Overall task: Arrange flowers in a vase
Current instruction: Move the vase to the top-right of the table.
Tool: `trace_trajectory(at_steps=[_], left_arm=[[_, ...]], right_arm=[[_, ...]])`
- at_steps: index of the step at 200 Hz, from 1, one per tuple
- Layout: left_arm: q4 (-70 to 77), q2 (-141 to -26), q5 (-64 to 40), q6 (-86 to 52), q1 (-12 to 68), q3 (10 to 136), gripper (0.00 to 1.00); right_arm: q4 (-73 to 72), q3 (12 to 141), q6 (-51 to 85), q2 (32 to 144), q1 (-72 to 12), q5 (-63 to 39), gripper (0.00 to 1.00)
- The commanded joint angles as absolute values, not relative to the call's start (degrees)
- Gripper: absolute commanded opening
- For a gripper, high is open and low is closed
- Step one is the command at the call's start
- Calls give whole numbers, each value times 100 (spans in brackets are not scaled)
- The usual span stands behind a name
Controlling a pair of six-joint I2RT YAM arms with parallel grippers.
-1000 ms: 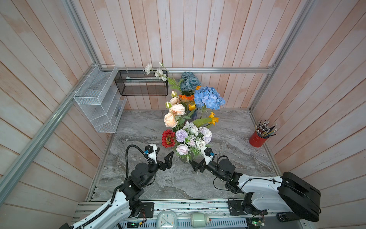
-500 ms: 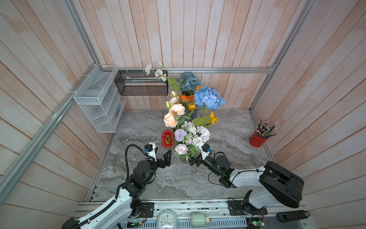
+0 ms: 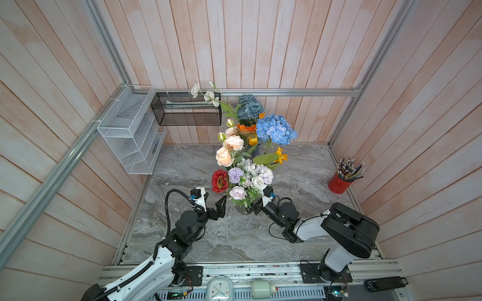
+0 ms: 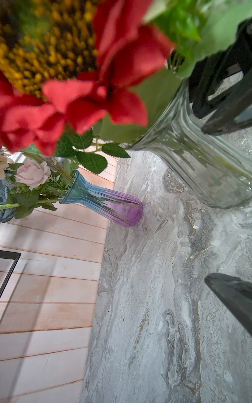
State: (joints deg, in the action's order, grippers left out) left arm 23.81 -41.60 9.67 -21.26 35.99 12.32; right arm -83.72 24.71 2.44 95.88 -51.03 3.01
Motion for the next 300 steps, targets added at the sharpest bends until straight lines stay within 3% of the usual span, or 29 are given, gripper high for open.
trace_trajectory(at_steps=[1,54,91,128,150,155,162,170,227,300], left_arm=[[2571,-4240,897,-2130,3567,1335,100],[2654,-4444,825,-2127,3567,1432,100],[2659,-4440,879,-2092,3568,1441,100],[2654,-4442,936,-2092,3563,1441,100],[2646,-4431,971,-2092,3568,1429,100],[2653,-4425,984,-2085,3568,1431,100],[2646,-4429,1008,-2075,3565,1415,100],[2657,-4421,1040,-2066,3568,1407,100],[2737,-4499,1115,-1978,3564,1411,100],[2995,-4887,1060,-1953,3551,1507,100]], right_arm=[[-8608,2627,373,9835,-5051,552,97],[-9313,2862,308,10489,-5045,729,96],[-9422,2964,282,10599,-5047,669,89],[-9347,3013,211,10584,-5032,547,66],[-9382,2911,130,10510,-5019,569,59],[-9380,2883,97,10478,-5019,590,55],[-9348,2827,16,10397,-5024,671,38],[-9286,2752,-83,10303,-5010,736,31],[-8482,2202,-512,9373,-4805,879,28],[-7300,1693,-712,8262,-3680,979,29]])
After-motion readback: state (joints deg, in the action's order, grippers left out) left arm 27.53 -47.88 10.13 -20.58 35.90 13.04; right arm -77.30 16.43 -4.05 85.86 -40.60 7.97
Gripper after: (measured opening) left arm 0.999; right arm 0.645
